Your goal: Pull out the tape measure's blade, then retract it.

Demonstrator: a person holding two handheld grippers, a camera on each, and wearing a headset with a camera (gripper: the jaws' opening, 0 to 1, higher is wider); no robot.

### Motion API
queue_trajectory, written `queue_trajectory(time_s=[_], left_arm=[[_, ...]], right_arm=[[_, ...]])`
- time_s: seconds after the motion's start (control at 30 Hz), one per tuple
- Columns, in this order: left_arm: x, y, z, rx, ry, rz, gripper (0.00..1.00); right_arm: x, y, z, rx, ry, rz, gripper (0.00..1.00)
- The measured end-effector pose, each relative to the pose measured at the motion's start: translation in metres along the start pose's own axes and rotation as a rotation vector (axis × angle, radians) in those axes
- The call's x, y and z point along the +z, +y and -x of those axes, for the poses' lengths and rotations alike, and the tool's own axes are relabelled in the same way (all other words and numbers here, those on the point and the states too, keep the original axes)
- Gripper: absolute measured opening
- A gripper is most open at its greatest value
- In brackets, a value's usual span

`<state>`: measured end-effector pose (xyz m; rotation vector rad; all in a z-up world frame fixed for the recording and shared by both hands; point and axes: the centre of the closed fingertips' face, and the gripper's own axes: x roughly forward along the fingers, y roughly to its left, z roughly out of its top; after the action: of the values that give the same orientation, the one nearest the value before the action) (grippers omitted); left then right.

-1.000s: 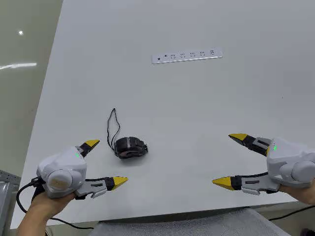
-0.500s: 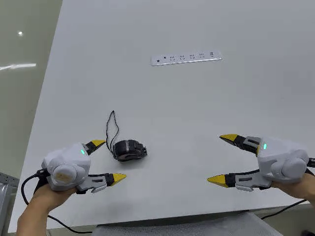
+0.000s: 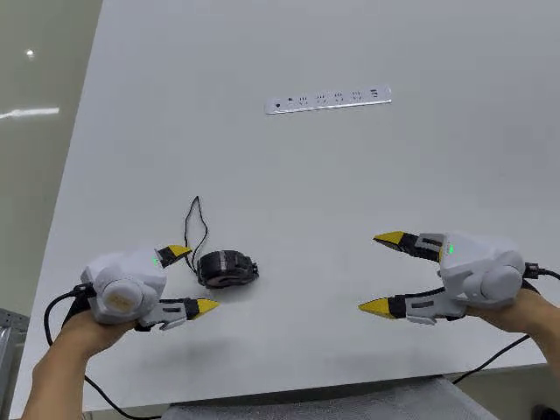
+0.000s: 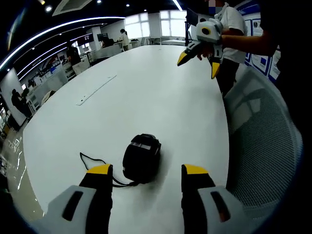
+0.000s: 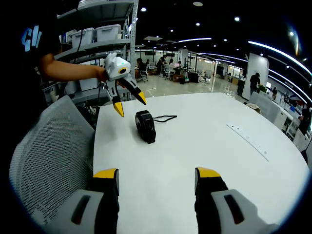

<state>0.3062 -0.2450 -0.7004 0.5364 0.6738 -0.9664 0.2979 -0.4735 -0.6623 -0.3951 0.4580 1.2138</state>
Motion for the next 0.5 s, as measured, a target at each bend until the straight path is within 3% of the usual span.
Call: queue_trajectory(time_s=[0.5], left_arm=[[-0.008, 0.005, -0.021, -0.087, 0.058, -0.079, 0.45]], right_arm=[[0.0, -0.005, -0.029, 0.067, 0.018, 0.061, 0.55]])
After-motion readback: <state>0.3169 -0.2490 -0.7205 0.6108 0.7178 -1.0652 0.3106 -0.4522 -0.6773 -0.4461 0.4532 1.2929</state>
